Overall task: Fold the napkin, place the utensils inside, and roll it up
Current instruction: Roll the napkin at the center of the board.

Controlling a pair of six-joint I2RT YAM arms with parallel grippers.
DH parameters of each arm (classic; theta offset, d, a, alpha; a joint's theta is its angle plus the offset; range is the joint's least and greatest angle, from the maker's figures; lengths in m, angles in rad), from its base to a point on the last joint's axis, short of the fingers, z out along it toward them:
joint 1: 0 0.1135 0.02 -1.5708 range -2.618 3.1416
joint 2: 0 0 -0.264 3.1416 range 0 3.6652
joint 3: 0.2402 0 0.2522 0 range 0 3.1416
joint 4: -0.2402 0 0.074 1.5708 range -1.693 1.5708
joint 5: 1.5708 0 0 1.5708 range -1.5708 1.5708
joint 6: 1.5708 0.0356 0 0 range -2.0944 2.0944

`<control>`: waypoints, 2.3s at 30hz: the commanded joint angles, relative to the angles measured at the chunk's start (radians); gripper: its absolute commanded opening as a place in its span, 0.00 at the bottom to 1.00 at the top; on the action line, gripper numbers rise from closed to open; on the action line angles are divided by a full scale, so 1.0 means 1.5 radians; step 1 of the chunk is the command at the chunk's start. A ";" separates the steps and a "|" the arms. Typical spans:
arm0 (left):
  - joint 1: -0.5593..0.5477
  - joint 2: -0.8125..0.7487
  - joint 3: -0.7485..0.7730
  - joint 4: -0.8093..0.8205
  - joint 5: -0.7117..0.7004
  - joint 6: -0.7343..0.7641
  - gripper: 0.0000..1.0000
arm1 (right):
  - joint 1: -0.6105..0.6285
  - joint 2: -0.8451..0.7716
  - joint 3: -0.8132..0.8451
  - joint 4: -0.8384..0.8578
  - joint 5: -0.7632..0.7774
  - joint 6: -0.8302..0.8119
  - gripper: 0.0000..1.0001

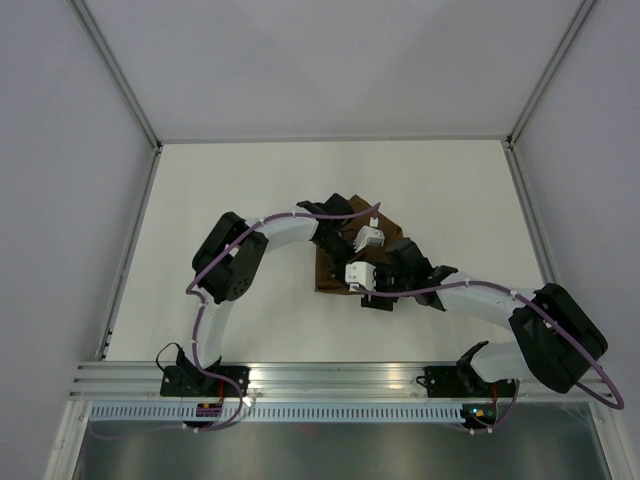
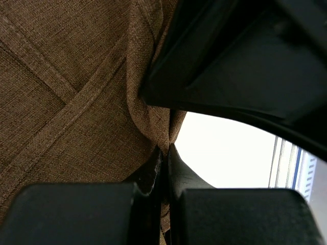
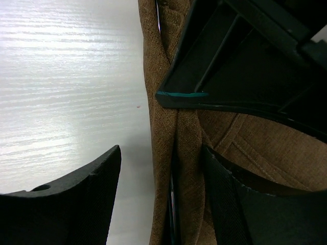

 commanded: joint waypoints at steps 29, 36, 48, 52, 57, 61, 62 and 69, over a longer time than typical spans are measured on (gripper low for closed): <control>0.065 -0.026 -0.014 0.086 0.017 -0.177 0.27 | -0.041 0.121 0.152 -0.208 -0.074 -0.019 0.07; 0.094 -0.084 -0.089 0.217 0.008 -0.284 0.35 | -0.079 0.168 0.192 -0.263 -0.117 -0.033 0.05; 0.138 -0.340 -0.348 0.660 -0.299 -0.481 0.36 | -0.162 0.343 0.347 -0.463 -0.237 -0.097 0.03; 0.137 -0.423 -0.442 0.819 -0.403 -0.488 0.38 | -0.191 0.419 0.432 -0.557 -0.275 -0.136 0.02; 0.070 -0.473 -0.509 0.899 -0.488 -0.321 0.37 | -0.223 0.515 0.506 -0.669 -0.305 -0.180 0.02; -0.033 -0.471 -0.539 0.950 -0.584 -0.160 0.37 | -0.241 0.571 0.562 -0.714 -0.315 -0.186 0.01; -0.048 -0.467 -0.545 0.956 -0.596 -0.135 0.38 | -0.247 0.579 0.568 -0.720 -0.317 -0.186 0.01; -0.168 -0.414 -0.553 0.909 -0.654 0.074 0.56 | -0.258 0.637 0.610 -0.763 -0.325 -0.185 0.01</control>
